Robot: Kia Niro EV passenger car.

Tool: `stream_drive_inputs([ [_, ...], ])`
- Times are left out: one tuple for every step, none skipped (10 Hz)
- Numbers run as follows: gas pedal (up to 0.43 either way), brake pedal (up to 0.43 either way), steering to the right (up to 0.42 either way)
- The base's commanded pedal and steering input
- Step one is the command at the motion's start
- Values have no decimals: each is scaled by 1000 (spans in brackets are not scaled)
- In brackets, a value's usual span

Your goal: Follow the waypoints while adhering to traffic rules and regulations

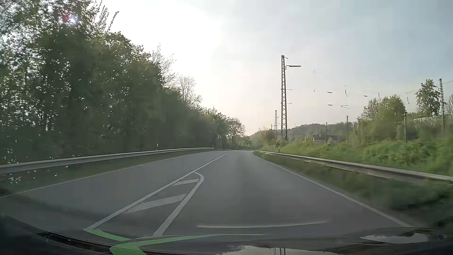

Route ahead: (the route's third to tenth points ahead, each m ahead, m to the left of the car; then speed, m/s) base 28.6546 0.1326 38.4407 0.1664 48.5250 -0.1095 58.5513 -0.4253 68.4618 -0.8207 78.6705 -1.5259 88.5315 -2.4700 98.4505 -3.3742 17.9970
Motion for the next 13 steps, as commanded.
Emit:
stream_drive_inputs([
  [169,0,3],
  [169,0,3],
  [169,0,3],
  [169,0,3],
  [138,0,3],
  [110,0,4],
  [110,0,4],
  [110,0,4],
  [110,0,4],
  [110,0,4],
  [110,0,4],
  [110,0,4],
  [110,0,4],
])
